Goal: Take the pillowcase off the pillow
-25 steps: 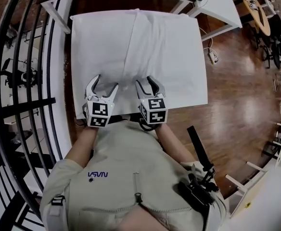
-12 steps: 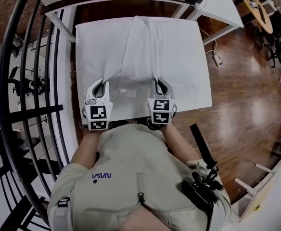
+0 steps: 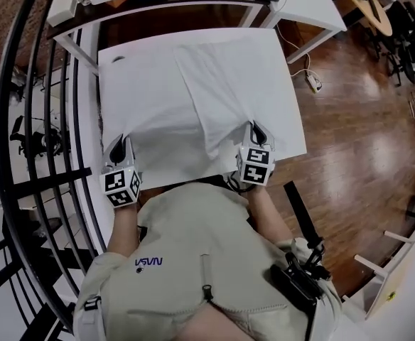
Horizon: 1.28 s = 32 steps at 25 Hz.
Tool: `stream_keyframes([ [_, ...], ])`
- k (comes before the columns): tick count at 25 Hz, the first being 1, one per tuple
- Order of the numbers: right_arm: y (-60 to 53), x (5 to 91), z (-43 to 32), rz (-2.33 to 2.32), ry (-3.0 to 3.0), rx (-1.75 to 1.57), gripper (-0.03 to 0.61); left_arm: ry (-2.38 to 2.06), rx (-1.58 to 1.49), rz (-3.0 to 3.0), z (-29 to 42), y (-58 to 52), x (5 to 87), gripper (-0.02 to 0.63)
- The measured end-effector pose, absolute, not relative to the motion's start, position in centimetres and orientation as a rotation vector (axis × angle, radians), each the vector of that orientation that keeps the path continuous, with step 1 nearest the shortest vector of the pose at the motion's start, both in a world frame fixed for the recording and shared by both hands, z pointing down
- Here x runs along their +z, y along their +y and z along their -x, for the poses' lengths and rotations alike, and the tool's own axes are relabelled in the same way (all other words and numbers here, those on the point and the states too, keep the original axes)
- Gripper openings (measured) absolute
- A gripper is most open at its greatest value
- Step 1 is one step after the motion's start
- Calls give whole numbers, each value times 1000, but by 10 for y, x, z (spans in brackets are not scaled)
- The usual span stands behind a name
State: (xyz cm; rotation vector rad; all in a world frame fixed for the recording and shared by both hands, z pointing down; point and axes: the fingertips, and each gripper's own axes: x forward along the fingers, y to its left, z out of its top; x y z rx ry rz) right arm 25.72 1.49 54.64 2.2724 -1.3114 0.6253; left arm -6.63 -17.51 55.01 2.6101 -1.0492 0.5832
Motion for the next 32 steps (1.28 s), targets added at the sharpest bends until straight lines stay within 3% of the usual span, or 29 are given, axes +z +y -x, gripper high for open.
stream_keyframes([
  [3,33,589,-254,-2214,-1295,837,11,-1013,642,-2518,70,-150,593,14],
  [6,35,596,-252,-2169,-1291,808,11,-1012,641,-2528,63,-144,598,14],
  [9,29,585,-250,-2147,-1306,742,12,-996,637,-2579,53,-144,588,28],
  [12,26,576,-243,-2109,-1351,728,19,-978,640,-2627,50,-140,574,86],
  [21,25,564,-234,-2124,-1411,722,54,-983,661,-2632,49,-134,556,95],
  [32,-11,498,-221,-2230,-1553,532,54,-957,475,-2700,47,-149,482,95],
])
